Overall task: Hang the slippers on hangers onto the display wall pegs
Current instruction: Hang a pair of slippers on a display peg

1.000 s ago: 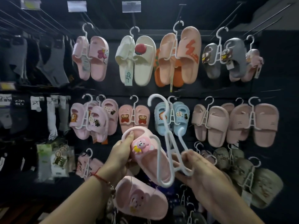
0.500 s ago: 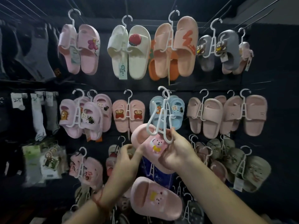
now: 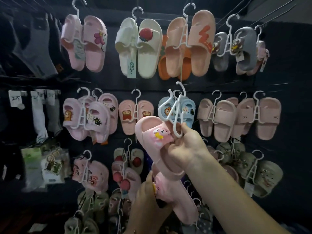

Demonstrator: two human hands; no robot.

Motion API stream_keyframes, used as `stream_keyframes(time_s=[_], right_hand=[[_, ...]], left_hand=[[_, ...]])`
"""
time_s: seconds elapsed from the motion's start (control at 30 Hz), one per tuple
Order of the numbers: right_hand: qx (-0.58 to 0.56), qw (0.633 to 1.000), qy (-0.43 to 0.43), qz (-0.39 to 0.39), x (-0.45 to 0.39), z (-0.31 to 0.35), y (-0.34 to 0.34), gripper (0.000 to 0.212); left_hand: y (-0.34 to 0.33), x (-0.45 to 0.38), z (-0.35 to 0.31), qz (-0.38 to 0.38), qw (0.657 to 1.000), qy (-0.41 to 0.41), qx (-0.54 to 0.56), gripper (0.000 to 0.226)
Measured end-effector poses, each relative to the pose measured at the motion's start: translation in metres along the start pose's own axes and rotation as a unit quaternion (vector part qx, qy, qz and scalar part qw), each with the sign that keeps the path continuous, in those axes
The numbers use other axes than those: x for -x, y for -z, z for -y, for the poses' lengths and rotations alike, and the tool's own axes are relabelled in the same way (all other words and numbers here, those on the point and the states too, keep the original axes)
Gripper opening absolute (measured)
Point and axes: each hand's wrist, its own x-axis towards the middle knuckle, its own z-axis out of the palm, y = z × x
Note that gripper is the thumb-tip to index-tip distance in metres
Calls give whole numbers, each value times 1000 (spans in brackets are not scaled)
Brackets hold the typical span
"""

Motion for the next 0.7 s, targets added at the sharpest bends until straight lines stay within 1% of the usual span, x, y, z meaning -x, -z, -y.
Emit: stream_keyframes(time_s=[0.03, 0.07, 0.1, 0.13, 0.17, 0.23, 0.3, 0.33, 0.4, 0.43, 0.53, 0.57, 0.63, 0.7], right_hand=[[-9, 1000, 3, 1, 1, 4, -1, 48], [-10, 1000, 6, 1, 2, 8, -1, 47], [-7, 1000, 13, 1, 3, 11, 0, 47], [-7, 1000, 22, -3, 3, 14, 2, 47], [-3, 999, 35, -7, 3, 18, 4, 47], [10, 998, 61, -8, 5, 26, 10, 46], [27, 996, 86, -9, 10, 33, 15, 43], [33, 995, 95, -9, 13, 35, 18, 41], [50, 994, 98, -22, 17, 36, 24, 39], [65, 993, 97, -25, 18, 35, 28, 39], [102, 991, 85, -9, 16, 28, 39, 40], [113, 991, 78, -10, 15, 25, 43, 38], [131, 989, 69, -4, 15, 23, 47, 35], [164, 983, 79, 26, 13, 21, 52, 41]], left_hand=[[5, -8, 2, 42, 999, -15, 11, 105], [11, -15, 5, 54, 998, -35, 14, 79], [17, -18, 6, 46, 997, -57, 11, 62], [22, -21, 7, 35, 996, -87, 9, 52], [28, -22, 7, 32, 994, -107, -4, 50], [38, -25, 8, 4, 991, -129, -33, 52], [49, -32, 7, -33, 988, -139, -63, 64], [57, -37, 5, -39, 986, -139, -78, 72], [75, -47, -1, -25, 986, -129, -101, 83], [86, -50, -5, -22, 984, -140, -109, 85], [114, -63, -15, -62, 962, -216, -158, 92], [123, -67, -21, -61, 960, -220, -160, 91], [138, -74, -34, -47, 965, -208, -151, 78], [150, -84, -43, -38, 966, -205, -150, 70]])
